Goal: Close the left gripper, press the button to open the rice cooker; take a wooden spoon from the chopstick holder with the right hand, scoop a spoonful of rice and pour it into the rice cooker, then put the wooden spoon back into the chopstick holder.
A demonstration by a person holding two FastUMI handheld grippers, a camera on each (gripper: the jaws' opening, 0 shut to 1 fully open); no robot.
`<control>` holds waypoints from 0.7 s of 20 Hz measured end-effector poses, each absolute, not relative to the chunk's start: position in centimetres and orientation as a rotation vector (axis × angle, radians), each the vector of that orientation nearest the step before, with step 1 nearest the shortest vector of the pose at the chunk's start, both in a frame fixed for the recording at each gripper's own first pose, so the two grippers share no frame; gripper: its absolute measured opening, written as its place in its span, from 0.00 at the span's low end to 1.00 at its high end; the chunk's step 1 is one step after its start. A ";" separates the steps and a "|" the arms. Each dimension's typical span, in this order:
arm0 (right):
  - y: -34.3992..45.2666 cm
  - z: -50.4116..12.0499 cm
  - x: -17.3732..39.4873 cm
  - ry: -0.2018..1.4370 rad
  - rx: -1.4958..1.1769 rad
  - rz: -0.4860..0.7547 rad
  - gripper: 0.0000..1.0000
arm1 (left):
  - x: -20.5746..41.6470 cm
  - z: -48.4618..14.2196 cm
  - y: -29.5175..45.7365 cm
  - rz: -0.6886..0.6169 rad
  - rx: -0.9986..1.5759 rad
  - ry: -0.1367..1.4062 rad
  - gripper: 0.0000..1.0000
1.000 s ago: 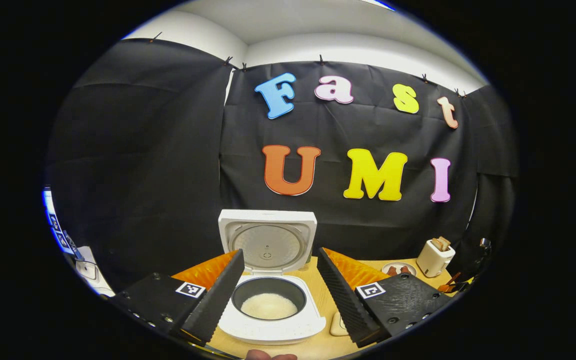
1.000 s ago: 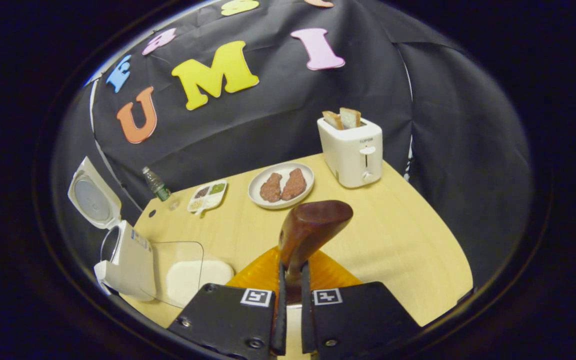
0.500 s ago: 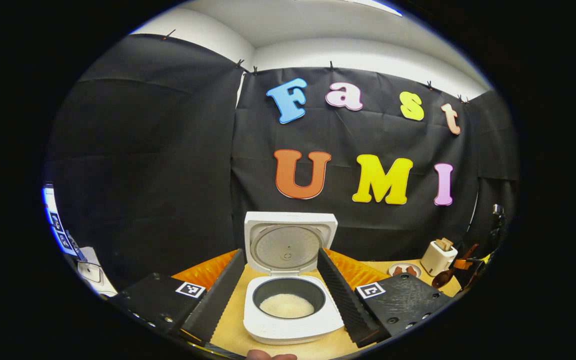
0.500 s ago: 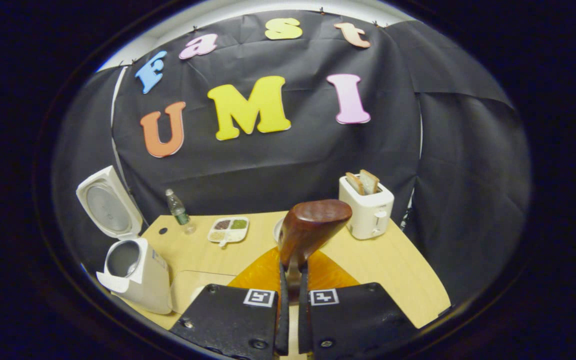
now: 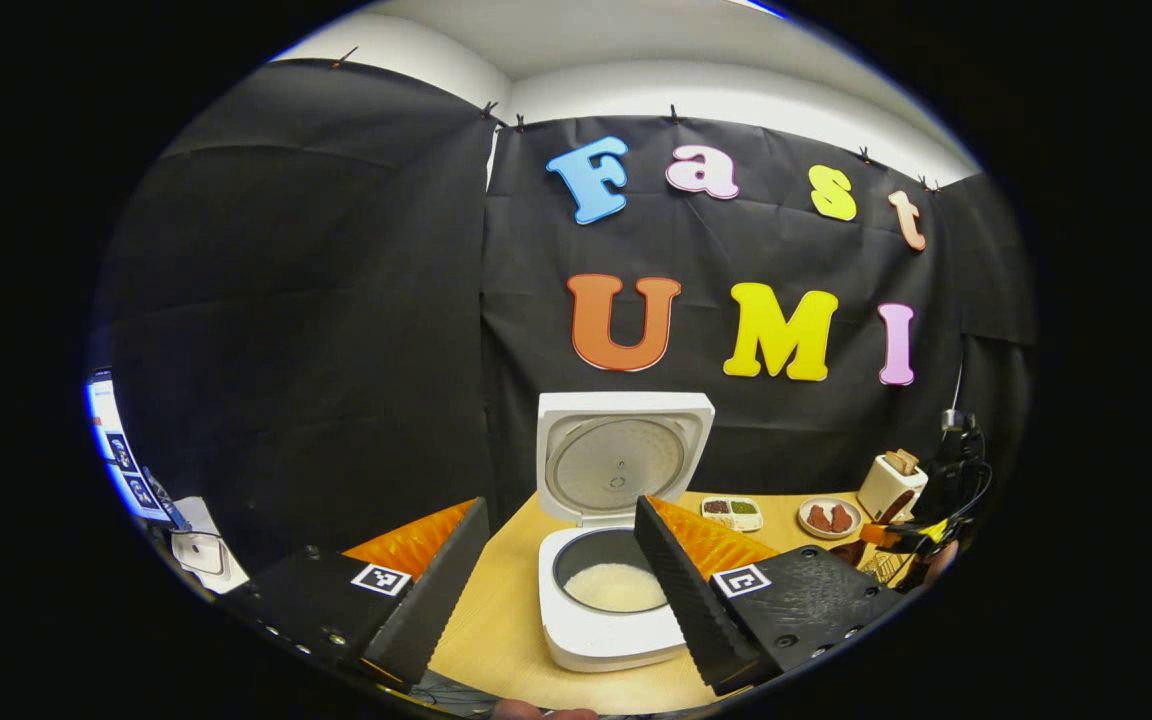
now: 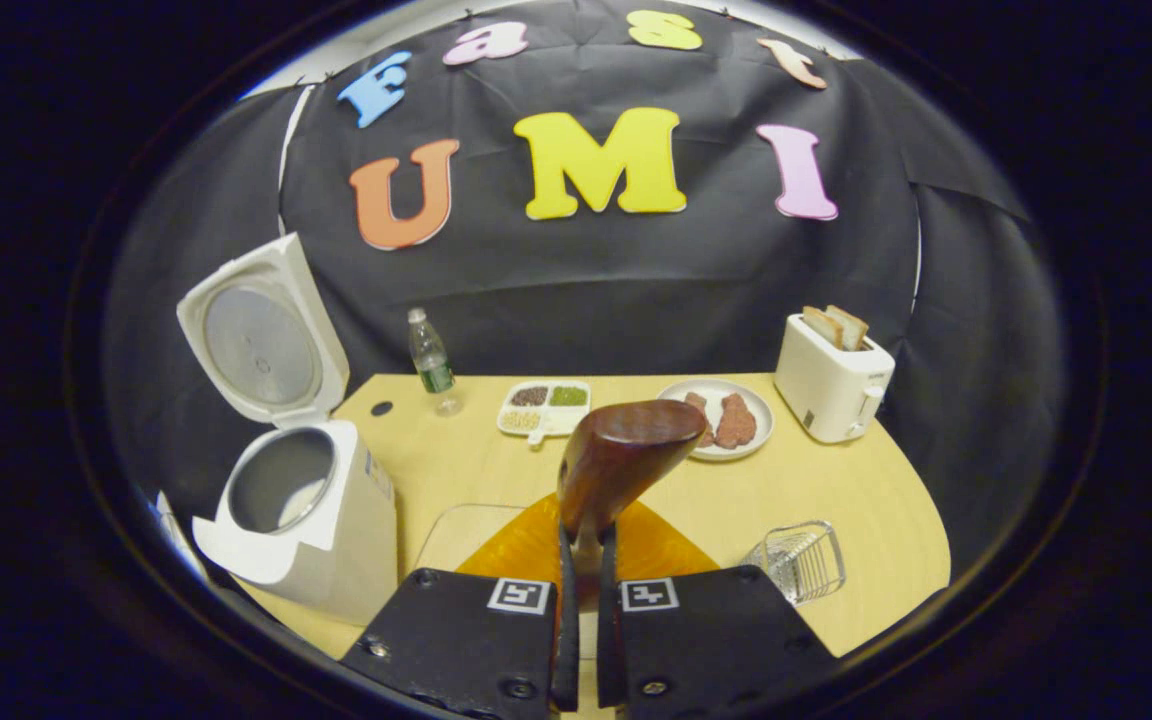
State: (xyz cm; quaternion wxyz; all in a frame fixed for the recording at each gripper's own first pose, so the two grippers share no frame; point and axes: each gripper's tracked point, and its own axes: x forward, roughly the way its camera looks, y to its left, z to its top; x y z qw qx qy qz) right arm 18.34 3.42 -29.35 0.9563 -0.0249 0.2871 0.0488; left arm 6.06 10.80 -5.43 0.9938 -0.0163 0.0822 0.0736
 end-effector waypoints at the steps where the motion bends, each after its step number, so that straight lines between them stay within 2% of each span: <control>1: 3.4 -30.4 18.6 0.577 -0.092 0.085 0.12 | 5.7 -5.6 11.3 0.153 -0.030 0.174 0.94; 7: 3.5 -33.7 19.7 0.499 -0.336 0.021 0.12 | 4.5 -6.5 13.5 0.199 -0.021 0.219 0.94; 11: 4.3 -35.4 20.1 0.522 -0.297 0.018 0.13 | 4.4 -6.7 13.8 0.208 -0.026 0.229 0.94; 14: 6.7 -36.5 19.8 0.556 -0.189 0.081 0.12 | 4.3 -6.5 13.9 0.219 -0.030 0.226 0.94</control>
